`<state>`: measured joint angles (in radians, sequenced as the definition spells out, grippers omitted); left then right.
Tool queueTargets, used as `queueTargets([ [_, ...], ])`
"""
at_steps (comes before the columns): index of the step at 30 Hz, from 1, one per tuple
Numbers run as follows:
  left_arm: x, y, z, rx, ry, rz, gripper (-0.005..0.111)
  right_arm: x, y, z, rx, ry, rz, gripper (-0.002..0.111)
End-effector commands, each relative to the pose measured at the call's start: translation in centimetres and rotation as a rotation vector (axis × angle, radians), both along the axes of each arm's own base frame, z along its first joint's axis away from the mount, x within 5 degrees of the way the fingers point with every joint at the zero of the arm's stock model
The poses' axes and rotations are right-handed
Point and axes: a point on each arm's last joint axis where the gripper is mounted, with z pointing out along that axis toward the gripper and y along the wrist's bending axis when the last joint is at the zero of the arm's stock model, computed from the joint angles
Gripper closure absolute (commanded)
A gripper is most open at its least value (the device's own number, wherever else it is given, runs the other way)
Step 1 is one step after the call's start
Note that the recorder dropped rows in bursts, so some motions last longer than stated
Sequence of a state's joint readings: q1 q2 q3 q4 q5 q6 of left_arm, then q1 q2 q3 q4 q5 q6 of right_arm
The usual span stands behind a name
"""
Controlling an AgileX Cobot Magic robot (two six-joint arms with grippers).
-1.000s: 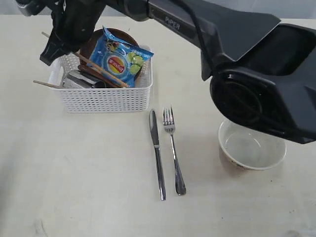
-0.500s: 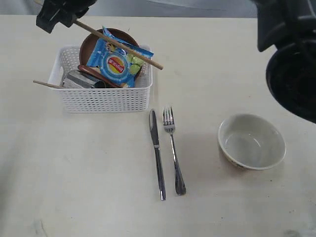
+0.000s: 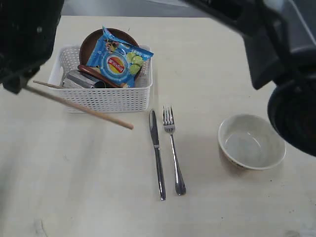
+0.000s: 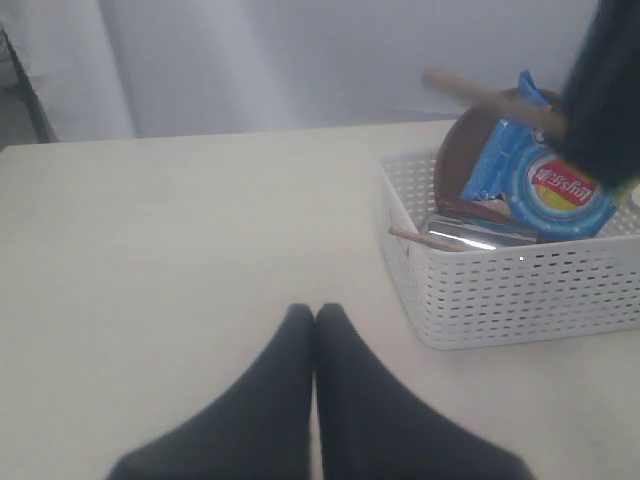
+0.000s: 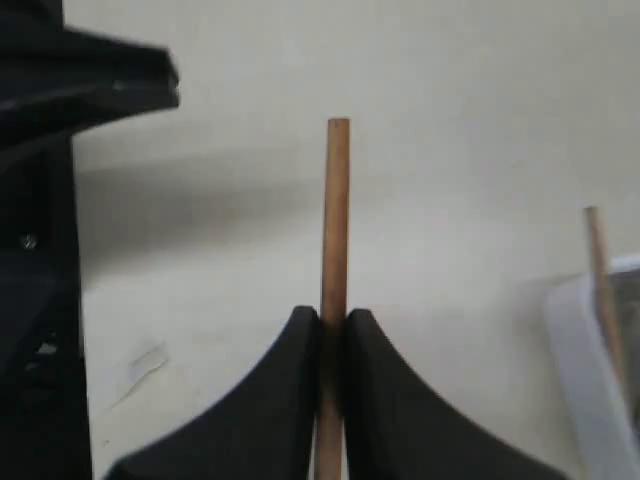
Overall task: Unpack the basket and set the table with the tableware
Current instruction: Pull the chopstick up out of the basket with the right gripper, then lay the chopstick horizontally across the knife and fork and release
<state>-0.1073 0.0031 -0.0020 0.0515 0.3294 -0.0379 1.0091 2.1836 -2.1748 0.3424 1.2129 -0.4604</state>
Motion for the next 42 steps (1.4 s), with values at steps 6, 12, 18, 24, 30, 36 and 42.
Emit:
queueTargets([
  [6, 0.0, 0.0, 0.0, -0.002, -0.011, -0.008, 0.107, -1.9, 1.2, -4.8, -0.027, 0.012, -0.006, 0.109],
  [12, 0.0, 0.0, 0.0, -0.002, -0.011, -0.008, 0.107, -1.8, -0.4, -6.1, -0.224, -0.026, 0.043, 0.109],
  [18, 0.0, 0.0, 0.0, -0.002, -0.011, -0.008, 0.107, -1.9, -1.1, -7.0, -0.298, -0.019, 0.053, 0.109],
  [24, 0.0, 0.0, 0.0, -0.002, -0.011, -0.008, 0.107, -2.4, -2.7, -10.5, -0.410, -0.006, 0.156, 0.109],
  [30, 0.0, 0.0, 0.0, -0.002, -0.011, -0.008, 0.107, -2.0, -3.3, -12.3, -0.441, -0.079, 0.171, 0.109],
  [36, 0.0, 0.0, 0.0, -0.002, -0.011, -0.008, 0.107, -1.5, -2.7, -13.7, -0.396, -0.109, 0.156, 0.109],
  [42, 0.0, 0.0, 0.0, -0.002, -0.011, -0.008, 0.107, -1.4, -2.4, -15.4, -0.412, -0.099, 0.164, 0.106],
])
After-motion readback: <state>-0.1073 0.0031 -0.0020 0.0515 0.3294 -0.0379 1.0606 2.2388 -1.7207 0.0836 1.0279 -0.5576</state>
